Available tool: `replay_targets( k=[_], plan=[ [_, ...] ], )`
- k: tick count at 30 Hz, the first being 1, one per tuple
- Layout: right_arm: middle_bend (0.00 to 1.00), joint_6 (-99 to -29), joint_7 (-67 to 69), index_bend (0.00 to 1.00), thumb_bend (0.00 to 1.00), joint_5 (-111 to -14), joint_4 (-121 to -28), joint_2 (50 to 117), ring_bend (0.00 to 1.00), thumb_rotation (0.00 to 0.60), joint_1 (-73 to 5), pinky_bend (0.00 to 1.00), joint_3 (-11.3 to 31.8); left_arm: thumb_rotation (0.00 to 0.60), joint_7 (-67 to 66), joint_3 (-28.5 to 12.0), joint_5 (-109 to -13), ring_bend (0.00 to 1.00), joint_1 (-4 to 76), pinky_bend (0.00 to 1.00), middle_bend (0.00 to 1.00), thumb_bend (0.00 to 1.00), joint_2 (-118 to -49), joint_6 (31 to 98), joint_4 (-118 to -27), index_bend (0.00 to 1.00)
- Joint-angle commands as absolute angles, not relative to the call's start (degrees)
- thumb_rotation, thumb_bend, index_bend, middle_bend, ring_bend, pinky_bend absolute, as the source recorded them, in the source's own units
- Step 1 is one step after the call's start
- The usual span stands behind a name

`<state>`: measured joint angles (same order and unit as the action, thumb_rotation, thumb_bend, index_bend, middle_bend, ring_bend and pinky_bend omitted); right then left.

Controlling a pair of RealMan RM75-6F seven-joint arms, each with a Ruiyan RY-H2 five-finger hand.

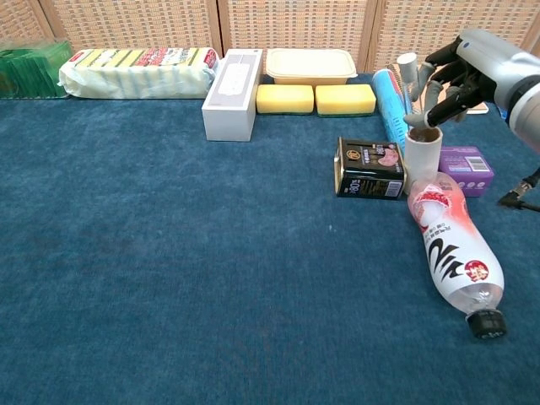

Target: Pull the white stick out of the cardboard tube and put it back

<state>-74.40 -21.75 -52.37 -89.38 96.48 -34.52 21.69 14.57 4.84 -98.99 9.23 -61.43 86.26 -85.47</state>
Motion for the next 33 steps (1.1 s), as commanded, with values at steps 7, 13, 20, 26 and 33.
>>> replay_targets(
  k=[7, 13, 20, 26, 33],
  plan=[
    [0.69, -74.97, -21.83, 0.60, 0.31, -52.43, -89.47, 96.72, 0.75, 0.600, -34.54, 0.60, 21.98, 0.461, 14.54, 4.87, -99.06, 0.03, 9.24, 0.24, 0.08, 0.11, -61.44, 86.25, -85.48, 0.16],
    [0.71, -75.29, -21.93, 0.62, 0.31, -52.52, -89.83, 96.76, 0.77, 0.600, -34.51, 0.61, 22.09, 0.457, 14.56, 4.83, -98.95, 0.03, 9.25, 0.24, 0.08, 0.11, -61.42, 86.22, -85.49, 0.16],
    [0.75, -76.69, -22.31, 0.66, 0.31, -53.35, -92.18, 96.12, 0.81, 0.600, -34.29, 0.64, 22.52, 0.461, 14.77, 4.86, -99.06, 0.03, 9.25, 0.24, 0.08, 0.11, -61.35, 86.32, -85.43, 0.16],
    [0.76, -78.23, -23.21, 0.67, 0.31, -53.67, -95.55, 94.73, 0.82, 0.600, -33.80, 0.66, 23.10, 0.459, 15.05, 5.02, -99.60, 0.03, 9.15, 0.24, 0.08, 0.11, -61.24, 86.82, -85.36, 0.16],
    [0.78, -79.91, -24.19, 0.69, 0.31, -53.64, -99.12, 93.40, 0.84, 0.600, -33.37, 0.67, 23.86, 0.459, 15.45, 5.19, -100.13, 0.03, 8.91, 0.24, 0.08, 0.11, -61.11, 87.60, -85.20, 0.16]
  ],
)
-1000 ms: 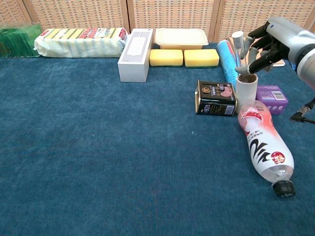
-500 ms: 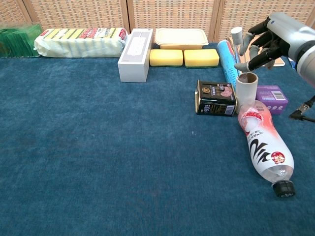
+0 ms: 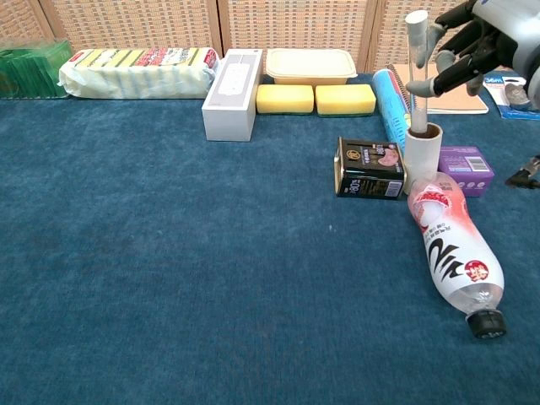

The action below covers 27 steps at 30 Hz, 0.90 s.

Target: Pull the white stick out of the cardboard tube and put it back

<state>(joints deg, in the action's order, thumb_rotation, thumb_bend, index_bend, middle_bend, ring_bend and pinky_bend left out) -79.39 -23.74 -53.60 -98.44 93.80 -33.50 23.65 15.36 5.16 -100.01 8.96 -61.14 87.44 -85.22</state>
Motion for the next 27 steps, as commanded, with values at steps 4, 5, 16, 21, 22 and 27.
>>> replay_targets(
  k=[4, 5, 16, 21, 22, 27],
  plan=[
    [0.78, -81.19, -25.07, 0.69, 0.31, -54.01, -101.18, 92.56, 0.85, 0.600, -33.18, 0.68, 24.28, 0.462, 15.73, 5.31, -100.51, 0.03, 8.77, 0.24, 0.08, 0.11, -61.03, 88.07, -85.05, 0.16],
    [0.79, -81.69, -25.46, 0.70, 0.31, -54.12, -101.97, 92.26, 0.85, 0.600, -33.07, 0.68, 24.35, 0.463, 15.86, 5.37, -100.66, 0.03, 8.73, 0.24, 0.08, 0.11, -61.00, 88.22, -85.01, 0.16],
    [0.81, -84.60, -27.00, 0.72, 0.31, -54.49, -107.17, 89.94, 0.87, 0.600, -32.44, 0.69, 25.62, 0.462, 16.52, 5.66, -101.51, 0.03, 8.43, 0.24, 0.08, 0.11, -60.87, 89.29, -84.58, 0.16],
    [0.81, -85.33, -27.46, 0.72, 0.31, -54.32, -108.75, 88.91, 0.87, 0.600, -32.10, 0.69, 25.83, 0.459, 16.63, 5.79, -101.85, 0.03, 8.31, 0.24, 0.08, 0.11, -60.86, 89.67, -84.45, 0.16],
    [0.81, -85.39, -27.50, 0.72, 0.31, -54.30, -108.96, 88.76, 0.87, 0.600, -32.06, 0.69, 25.86, 0.461, 16.63, 5.81, -101.88, 0.03, 8.29, 0.24, 0.08, 0.11, -60.87, 89.71, -84.43, 0.16],
    [0.82, -85.95, -27.56, 0.73, 0.31, -54.33, -110.21, 87.83, 0.88, 0.600, -31.73, 0.70, 26.04, 0.460, 16.62, 5.92, -102.19, 0.03, 8.23, 0.24, 0.08, 0.11, -60.87, 89.95, -84.38, 0.16]
  ],
)
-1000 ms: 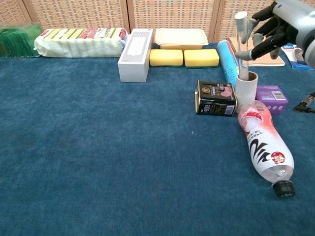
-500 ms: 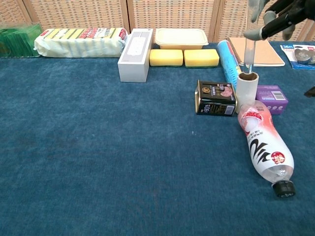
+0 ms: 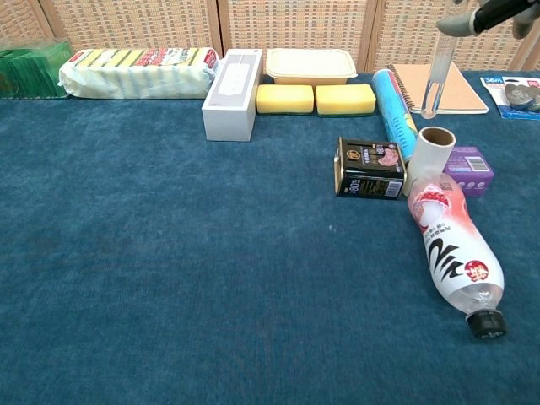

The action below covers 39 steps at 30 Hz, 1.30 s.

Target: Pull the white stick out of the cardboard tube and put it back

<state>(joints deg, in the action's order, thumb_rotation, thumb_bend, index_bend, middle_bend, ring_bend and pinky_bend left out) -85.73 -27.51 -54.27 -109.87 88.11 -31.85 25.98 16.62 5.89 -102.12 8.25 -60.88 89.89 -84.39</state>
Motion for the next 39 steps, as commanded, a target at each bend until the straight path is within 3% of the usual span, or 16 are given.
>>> replay_targets(
  k=[1, 15, 20, 26, 32, 36, 39],
  plan=[
    [0.83, -86.02, -27.57, 0.73, 0.31, -54.35, -110.39, 87.69, 0.89, 0.600, -31.68, 0.70, 26.06, 0.460, 16.62, 5.94, -102.24, 0.03, 8.23, 0.24, 0.08, 0.11, -60.87, 89.99, -84.38, 0.16],
    [0.88, -87.26, -27.33, 0.78, 0.33, -52.15, -115.80, 83.19, 0.95, 0.600, -30.26, 0.76, 28.41, 0.456, 17.30, 6.18, -102.97, 0.03, 7.96, 0.24, 0.08, 0.11, -60.72, 91.02, -84.05, 0.16],
    [0.91, -88.42, -28.29, 0.78, 0.35, -49.64, -118.23, 78.88, 0.98, 0.600, -29.30, 0.79, 31.39, 0.462, 18.06, 6.39, -103.66, 0.03, 7.60, 0.24, 0.08, 0.11, -60.54, 92.24, -83.69, 0.16],
    [0.94, -87.76, -28.41, 0.78, 0.38, -50.25, -124.17, 72.68, 1.00, 0.600, -26.51, 0.81, 30.02, 0.464, 18.87, 6.54, -104.10, 0.03, 7.33, 0.24, 0.08, 0.11, -60.44, 93.14, -83.20, 0.16],
    [0.96, -88.67, -24.78, 0.78, 0.40, -44.25, -122.57, 69.53, 1.00, 0.600, -25.66, 0.83, 34.98, 0.462, 19.55, 6.72, -104.61, 0.03, 7.18, 0.24, 0.08, 0.11, -60.34, 93.83, -82.81, 0.16],
    [0.96, -86.82, -23.61, 0.78, 0.40, -48.10, -125.64, 66.17, 1.00, 0.600, -23.07, 0.83, 30.97, 0.463, 19.81, 6.54, -104.31, 0.03, 7.10, 0.24, 0.08, 0.11, -60.36, 94.05, -82.68, 0.16],
    [0.96, -87.86, -21.77, 0.78, 0.40, -47.33, -123.53, 66.04, 1.00, 0.600, -23.20, 0.83, 32.35, 0.462, 19.53, 6.71, -104.59, 0.03, 7.20, 0.24, 0.08, 0.11, -60.40, 93.79, -82.71, 0.16]
  ],
)
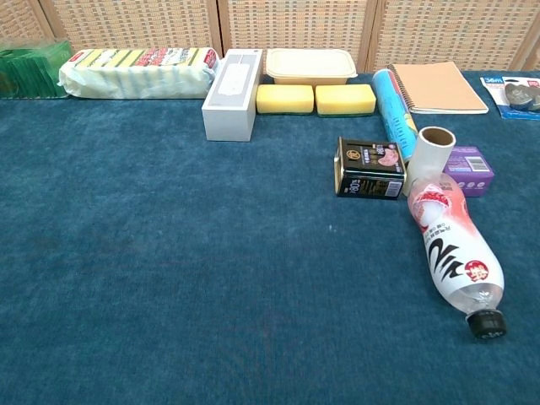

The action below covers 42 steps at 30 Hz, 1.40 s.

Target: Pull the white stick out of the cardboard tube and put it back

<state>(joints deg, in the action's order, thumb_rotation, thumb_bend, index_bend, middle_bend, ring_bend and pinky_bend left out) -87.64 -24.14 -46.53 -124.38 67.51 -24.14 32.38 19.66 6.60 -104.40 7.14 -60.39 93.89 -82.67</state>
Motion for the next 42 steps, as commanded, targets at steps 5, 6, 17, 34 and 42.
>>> replay_targets(
  k=[5, 6, 17, 34, 42],
  plan=[
    [0.96, -87.71, -22.60, 0.79, 0.40, -50.24, -125.45, 65.09, 1.00, 0.600, -22.50, 0.83, 28.91, 0.462, 19.68, 6.71, -104.69, 0.03, 6.94, 0.24, 0.08, 0.11, -60.34, 94.46, -82.74, 0.16],
    [0.96, -88.04, -22.18, 0.79, 0.40, -51.32, -125.37, 65.01, 1.00, 0.600, -22.32, 0.83, 28.56, 0.464, 19.68, 6.56, -104.37, 0.03, 6.94, 0.24, 0.08, 0.11, -60.39, 94.37, -82.69, 0.16],
    [0.97, -90.09, -20.00, 0.80, 0.40, -52.50, -121.91, 65.22, 1.00, 0.600, -21.93, 0.83, 28.12, 0.464, 20.01, 6.29, -103.67, 0.03, 7.03, 0.24, 0.08, 0.11, -60.41, 94.04, -82.51, 0.16],
    [0.97, -89.76, -15.18, 0.81, 0.41, -54.10, -121.01, 60.88, 1.00, 0.600, -17.86, 0.84, 25.94, 0.459, 20.73, 6.18, -103.61, 0.03, 6.96, 0.24, 0.08, 0.11, -60.28, 94.39, -82.28, 0.16],
    [0.97, -89.71, -12.49, 0.81, 0.41, -55.27, -120.31, 58.73, 1.00, 0.600, -16.02, 0.84, 25.32, 0.462, 20.16, 6.11, -103.40, 0.03, 7.07, 0.24, 0.08, 0.11, -60.46, 93.88, -82.40, 0.16]
  ],
)
